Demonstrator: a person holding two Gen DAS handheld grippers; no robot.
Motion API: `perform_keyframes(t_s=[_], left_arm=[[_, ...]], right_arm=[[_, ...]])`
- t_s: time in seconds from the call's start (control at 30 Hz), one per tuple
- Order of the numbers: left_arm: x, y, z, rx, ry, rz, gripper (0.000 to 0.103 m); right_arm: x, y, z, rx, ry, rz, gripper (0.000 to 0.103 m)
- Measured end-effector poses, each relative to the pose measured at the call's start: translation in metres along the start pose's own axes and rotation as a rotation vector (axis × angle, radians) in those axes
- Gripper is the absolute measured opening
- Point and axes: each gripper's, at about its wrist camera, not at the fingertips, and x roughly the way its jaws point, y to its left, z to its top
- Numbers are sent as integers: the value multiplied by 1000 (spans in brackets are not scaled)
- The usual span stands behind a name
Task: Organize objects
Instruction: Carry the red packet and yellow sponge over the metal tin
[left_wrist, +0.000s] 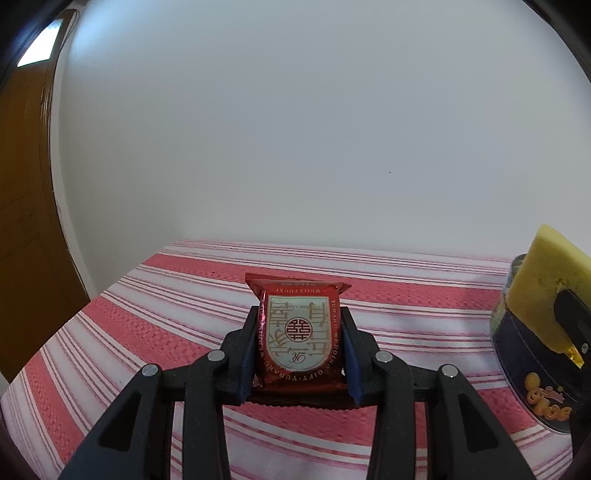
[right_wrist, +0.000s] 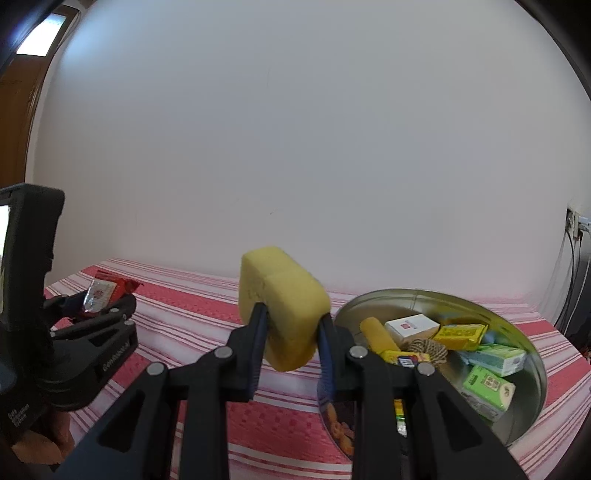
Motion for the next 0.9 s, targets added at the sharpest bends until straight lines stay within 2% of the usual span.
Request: perform_keyframes(t_s=[0.9], left_arm=[[-19,-41,-13,25,35,-61,42]], right_arm=[[-22,-48,-8,25,-50,-24,26]])
